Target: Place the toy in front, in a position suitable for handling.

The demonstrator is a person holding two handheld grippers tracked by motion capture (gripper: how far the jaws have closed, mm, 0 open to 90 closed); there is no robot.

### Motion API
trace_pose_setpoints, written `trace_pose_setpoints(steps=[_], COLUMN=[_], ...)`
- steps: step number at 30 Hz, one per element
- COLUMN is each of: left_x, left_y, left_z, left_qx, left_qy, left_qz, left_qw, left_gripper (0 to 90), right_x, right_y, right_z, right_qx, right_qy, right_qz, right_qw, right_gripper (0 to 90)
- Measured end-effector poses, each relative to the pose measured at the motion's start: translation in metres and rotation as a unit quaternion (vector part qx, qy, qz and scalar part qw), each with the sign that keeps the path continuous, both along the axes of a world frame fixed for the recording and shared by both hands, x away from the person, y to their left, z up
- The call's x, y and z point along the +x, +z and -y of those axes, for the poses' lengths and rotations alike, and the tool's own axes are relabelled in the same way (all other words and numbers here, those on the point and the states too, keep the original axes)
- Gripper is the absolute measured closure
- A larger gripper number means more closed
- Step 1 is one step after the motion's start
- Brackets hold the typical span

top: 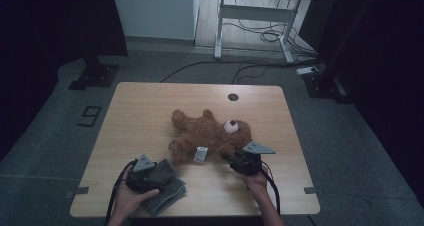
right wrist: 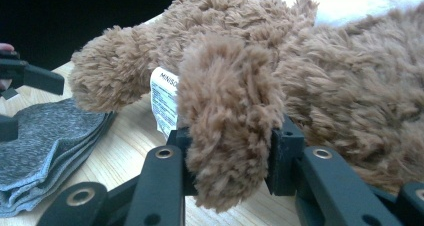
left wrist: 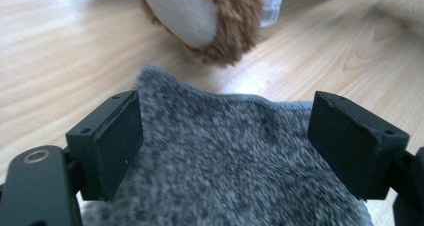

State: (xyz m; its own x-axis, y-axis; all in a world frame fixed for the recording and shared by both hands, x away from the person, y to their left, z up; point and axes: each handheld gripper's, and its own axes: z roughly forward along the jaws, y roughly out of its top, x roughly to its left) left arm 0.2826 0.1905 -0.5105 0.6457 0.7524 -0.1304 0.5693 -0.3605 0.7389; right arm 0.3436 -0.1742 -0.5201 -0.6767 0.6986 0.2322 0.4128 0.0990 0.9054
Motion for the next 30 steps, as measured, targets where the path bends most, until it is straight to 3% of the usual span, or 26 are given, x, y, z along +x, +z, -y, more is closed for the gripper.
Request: trace_pose_setpoints(steps=[15, 21, 30], left_x=[-0.010, -0.013, -0.013], left_y=[0.005, -0.003, -0.008], left_z=[0.019, 0.033, 0.039], left_qx=[0.003, 0.014, 0.021], left_qy=[-0.019, -0.030, -0.031], left_qz=[0.004, -0.005, -0.009], left_qw=[0.9998, 0.9994, 0.9993], left_gripper=[14.8, 14.8, 14.8], right_x=[0.000, 0.000, -0.001], right_y=[-0.002, -0.002, -0.002], right_z=[0.002, 0.002, 0.002], right_qx=[-0.005, -0.007, -0.011], right_qy=[0.001, 0.002, 0.005], right_qz=[-0.006, -0.005, -0.003], right_qw=[1.0000, 1.0000, 0.9999], right_gripper=[66.4, 66.2, 66.2])
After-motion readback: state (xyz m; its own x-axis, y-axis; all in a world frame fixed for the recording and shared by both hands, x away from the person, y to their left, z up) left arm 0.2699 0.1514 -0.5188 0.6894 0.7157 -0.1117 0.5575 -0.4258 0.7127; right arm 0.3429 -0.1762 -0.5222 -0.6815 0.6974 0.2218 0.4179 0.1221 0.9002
